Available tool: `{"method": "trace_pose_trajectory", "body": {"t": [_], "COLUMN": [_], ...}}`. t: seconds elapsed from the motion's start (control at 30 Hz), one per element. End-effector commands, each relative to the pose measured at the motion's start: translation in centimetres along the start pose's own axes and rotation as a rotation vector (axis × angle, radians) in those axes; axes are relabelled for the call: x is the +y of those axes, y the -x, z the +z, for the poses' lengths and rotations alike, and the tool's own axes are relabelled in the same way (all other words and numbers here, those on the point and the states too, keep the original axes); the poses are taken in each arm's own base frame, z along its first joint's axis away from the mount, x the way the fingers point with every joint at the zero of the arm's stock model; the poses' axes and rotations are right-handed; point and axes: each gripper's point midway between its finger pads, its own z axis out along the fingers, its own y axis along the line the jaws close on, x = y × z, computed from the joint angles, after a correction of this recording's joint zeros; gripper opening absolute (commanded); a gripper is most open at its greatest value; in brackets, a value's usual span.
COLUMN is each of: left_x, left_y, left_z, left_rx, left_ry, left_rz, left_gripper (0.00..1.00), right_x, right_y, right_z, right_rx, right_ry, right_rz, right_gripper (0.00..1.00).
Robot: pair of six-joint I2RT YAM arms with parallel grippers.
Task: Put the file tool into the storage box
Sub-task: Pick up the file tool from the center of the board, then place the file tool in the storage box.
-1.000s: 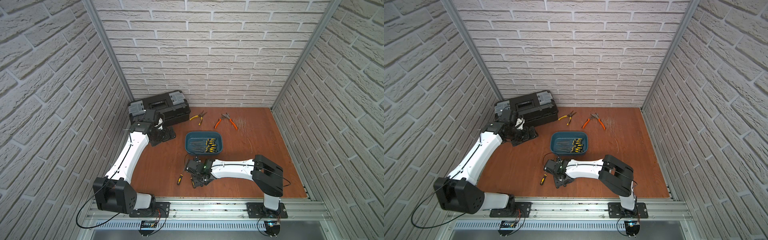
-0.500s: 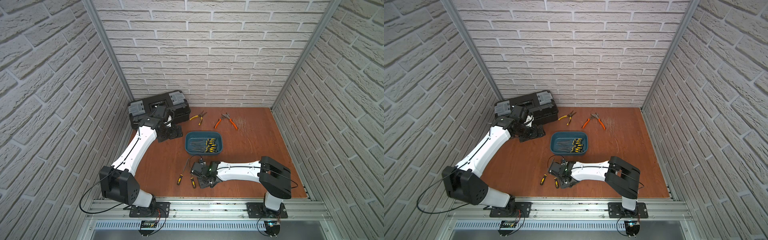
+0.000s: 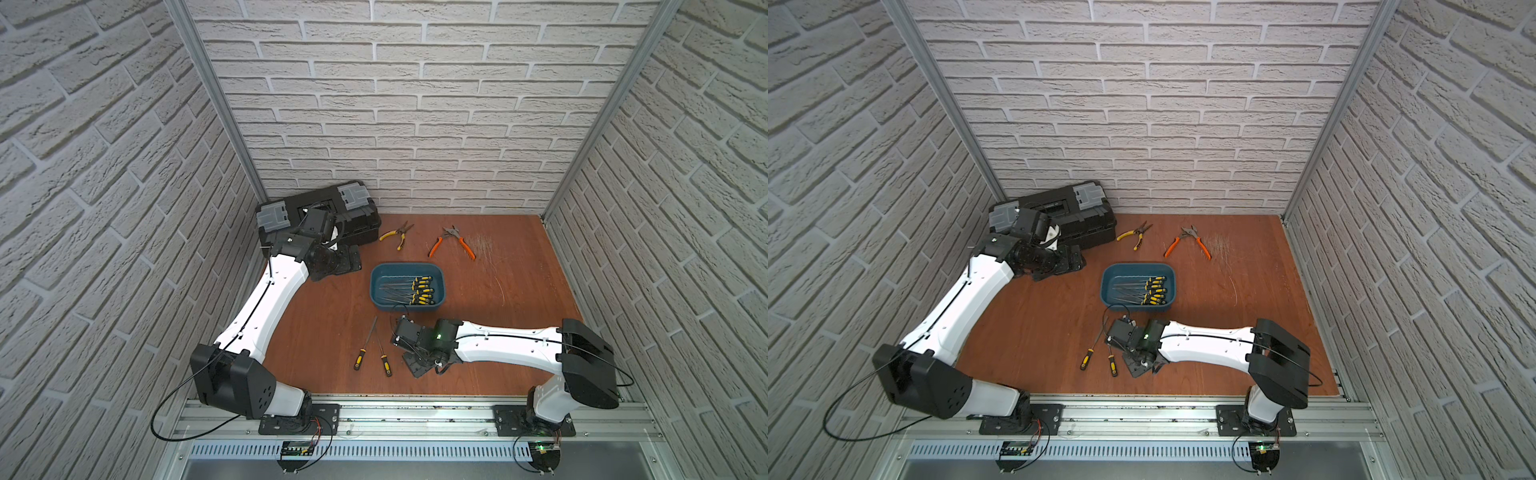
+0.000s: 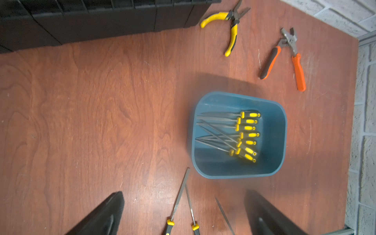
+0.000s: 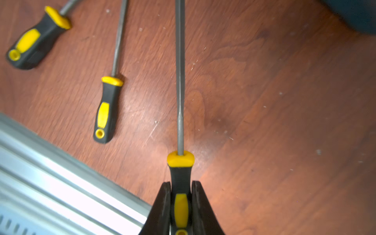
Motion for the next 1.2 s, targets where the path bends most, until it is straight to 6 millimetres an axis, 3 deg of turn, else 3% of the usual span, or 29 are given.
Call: {"method": "trace_pose_trajectory", "body": {"t": [0.0, 0.37, 0.67, 0.9, 1.17], "left_x": [-0.5, -0.6, -2.0, -2.6, -2.1], "left_y": [1.8, 2.6, 3.9, 3.4, 2.6], "left_z": [-1.9, -3.8, -4.1, -3.5, -3.7], "left_rx": [-0.074, -0.122, -0.129, -0.08, -0.064], "left_ry": [-0.02, -0.016, -0.062, -0.075, -0.038], "left_rz": [-0.004, 0.002, 0.002, 0.002, -0.047], "left_gripper": [0.98, 0.98, 0.98, 0.98, 0.98], "right_x": [-0.9, -4.3, -9.1, -11.9, -14.0], "right_y": [0.7, 3.7, 10.6, 14.9, 15.7], "right_z": [-2.5, -5.7, -7.9, -5.2, -1.0], "right_rx": [-0.033, -0.073, -0.157, -0.108, -0.037], "right_ry": [-0.006, 0.001, 0.017, 0.036, 0.003], "right_rz": [-0.08, -0.154, -0.289, -0.395, -0.525], "right_gripper": [0.03, 0.03, 0.04, 0.03, 0.02]}}
